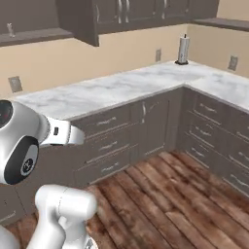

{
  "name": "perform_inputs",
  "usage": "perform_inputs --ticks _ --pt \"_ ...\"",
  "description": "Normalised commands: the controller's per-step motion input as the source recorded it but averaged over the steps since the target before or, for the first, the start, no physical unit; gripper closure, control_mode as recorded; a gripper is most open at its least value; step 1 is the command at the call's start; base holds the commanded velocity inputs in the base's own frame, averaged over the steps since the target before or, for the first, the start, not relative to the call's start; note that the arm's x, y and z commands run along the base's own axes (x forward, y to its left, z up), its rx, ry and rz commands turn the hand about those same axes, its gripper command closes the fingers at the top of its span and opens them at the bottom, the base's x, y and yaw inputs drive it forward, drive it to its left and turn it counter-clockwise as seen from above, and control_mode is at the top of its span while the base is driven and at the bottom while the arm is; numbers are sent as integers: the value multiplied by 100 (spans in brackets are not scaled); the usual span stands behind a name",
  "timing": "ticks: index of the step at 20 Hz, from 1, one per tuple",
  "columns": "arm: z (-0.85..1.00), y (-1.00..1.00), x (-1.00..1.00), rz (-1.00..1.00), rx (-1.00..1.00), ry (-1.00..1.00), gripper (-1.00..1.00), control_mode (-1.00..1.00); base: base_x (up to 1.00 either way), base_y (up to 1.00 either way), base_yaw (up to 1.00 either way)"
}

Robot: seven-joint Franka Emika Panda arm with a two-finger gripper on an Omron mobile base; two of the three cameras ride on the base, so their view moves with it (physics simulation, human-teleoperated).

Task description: Get the candle and the liquor from the cabinet and move them to the dining counter.

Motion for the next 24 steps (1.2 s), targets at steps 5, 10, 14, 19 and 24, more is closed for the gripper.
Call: perform_inputs --ticks 5,10,14,19,24 --pt "0 0 0 0 0 0 -100 100 -3 0 100" --pt "0 0 0 0 0 0 -100 100 4 -3 89" --pt "0 0 0 0 0 0 -100 100 22 -27 52" --pt "0 0 0 0 0 0 -100 100 42 -52 18" --pt "0 0 0 0 0 0 -100 100 41 -61 10"
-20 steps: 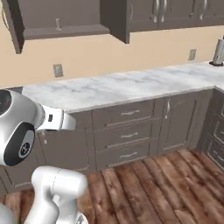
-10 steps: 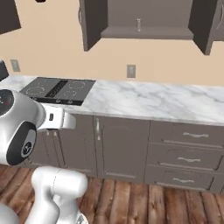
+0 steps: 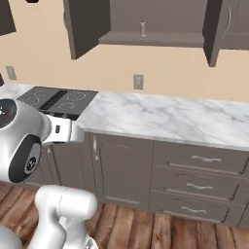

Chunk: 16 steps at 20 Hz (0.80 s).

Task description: Get the candle and the liquor from the cabinet and move them to the dining counter.

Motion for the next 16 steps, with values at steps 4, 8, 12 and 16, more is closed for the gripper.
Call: perform_inputs --ticks 4,8,12,16 --pt "0 0 0 0 0 0 -100 100 55 -50 6" --pt "0 0 0 0 0 0 -100 100 61 -46 5" --pt "0 0 0 0 0 0 -100 100 72 -31 2" --pt "0 0 0 0 0 0 -100 100 64 -5 -5"
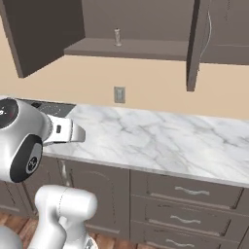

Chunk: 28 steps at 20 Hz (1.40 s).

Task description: Get the candle and the liquor from the cabinet and move them to the dining counter.

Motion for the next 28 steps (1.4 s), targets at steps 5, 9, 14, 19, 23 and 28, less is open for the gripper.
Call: perform_inputs --ticks 5,9,14,19,23,28 --pt "0 0 0 0 0 0 -100 100 64 7 -11" --pt "0 0 0 0 0 0 -100 100 55 -4 0" --pt "0 0 0 0 0 0 -100 100 44 -1 4" --pt "0 0 0 0 0 0 -100 100 19 -2 5" --pt "0 0 0 0 0 0 -100 100 40 0 0" --pt "0 0 0 0 0 0 -100 100 25 0 0"
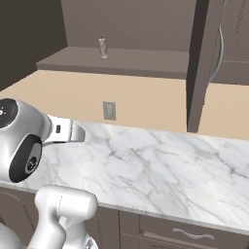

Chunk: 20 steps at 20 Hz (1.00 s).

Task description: Get the candle and the liquor from the cabinet and move them to the dining counter.

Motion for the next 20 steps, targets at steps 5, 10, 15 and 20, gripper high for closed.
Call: perform_inputs --ticks 5,10,15,20 --pt "0 0 0 0 0 0 -100 100 0 0 0" --pt "0 0 0 0 0 0 -100 100 0 0 0" --pt "3 0 -2 1 0 -3 -100 -100 -1 0 0" --pt "27 0 -9 0 8 -18 -100 -100 0 0 0"
